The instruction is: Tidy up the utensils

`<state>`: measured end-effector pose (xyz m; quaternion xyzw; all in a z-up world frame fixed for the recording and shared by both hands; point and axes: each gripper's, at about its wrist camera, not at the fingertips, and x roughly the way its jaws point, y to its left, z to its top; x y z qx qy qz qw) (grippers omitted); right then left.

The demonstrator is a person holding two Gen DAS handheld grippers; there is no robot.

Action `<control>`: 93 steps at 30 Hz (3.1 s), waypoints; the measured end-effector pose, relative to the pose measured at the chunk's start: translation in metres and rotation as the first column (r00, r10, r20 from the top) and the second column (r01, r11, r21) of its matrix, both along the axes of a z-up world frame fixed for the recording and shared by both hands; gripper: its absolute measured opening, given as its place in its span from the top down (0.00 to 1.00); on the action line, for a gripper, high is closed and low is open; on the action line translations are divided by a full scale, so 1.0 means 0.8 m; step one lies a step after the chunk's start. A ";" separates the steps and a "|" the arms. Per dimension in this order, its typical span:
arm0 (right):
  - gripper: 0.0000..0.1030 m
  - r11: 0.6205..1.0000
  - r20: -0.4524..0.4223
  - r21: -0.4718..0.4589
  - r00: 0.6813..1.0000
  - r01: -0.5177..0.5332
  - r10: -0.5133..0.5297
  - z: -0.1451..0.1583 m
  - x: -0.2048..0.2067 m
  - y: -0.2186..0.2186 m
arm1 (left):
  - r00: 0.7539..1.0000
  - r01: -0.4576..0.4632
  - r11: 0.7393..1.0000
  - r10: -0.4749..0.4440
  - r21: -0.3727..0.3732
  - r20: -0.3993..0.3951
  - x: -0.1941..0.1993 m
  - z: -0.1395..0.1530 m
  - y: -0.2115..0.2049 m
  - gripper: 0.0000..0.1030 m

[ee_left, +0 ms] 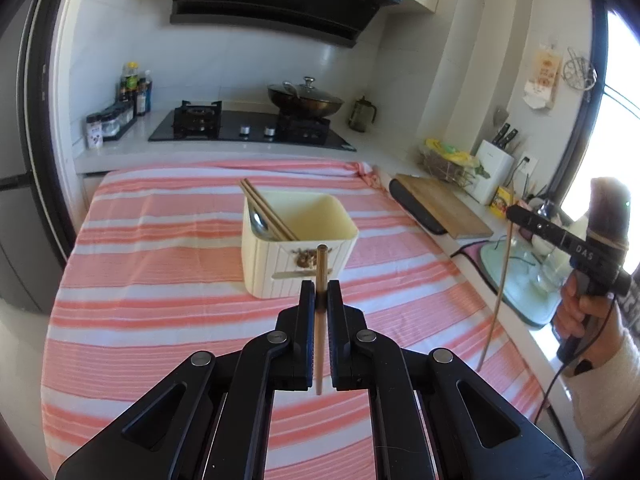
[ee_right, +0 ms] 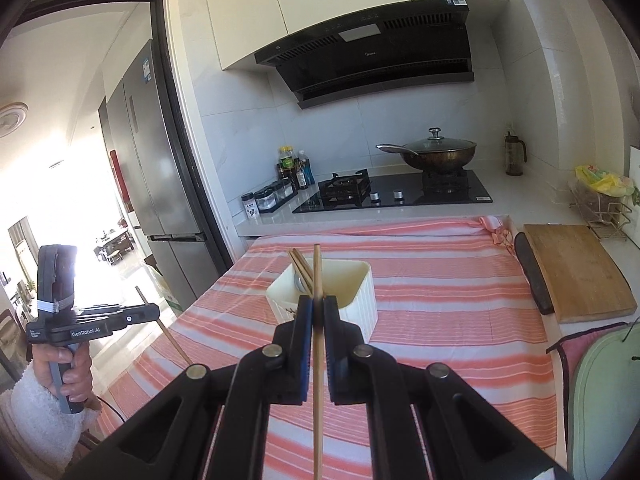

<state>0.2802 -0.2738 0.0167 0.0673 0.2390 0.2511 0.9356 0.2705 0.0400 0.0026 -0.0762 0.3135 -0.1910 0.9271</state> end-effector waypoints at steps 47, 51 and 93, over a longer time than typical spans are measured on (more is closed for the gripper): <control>0.11 0.982 -0.046 -0.119 0.987 0.149 -0.156 -0.036 0.055 0.064 | 0.955 -0.288 0.927 0.261 0.241 0.139 0.020 -0.030 -0.074 0.00; 0.10 0.965 -0.041 -0.177 0.978 0.193 -0.203 -0.039 0.006 0.065 | 0.950 -0.303 0.909 0.263 0.286 0.168 -0.012 -0.027 -0.089 0.00; 0.10 0.955 0.041 -0.229 0.982 0.188 -0.184 0.004 -0.125 0.101 | 0.913 -0.400 0.880 0.356 0.257 0.200 -0.109 0.011 -0.070 0.00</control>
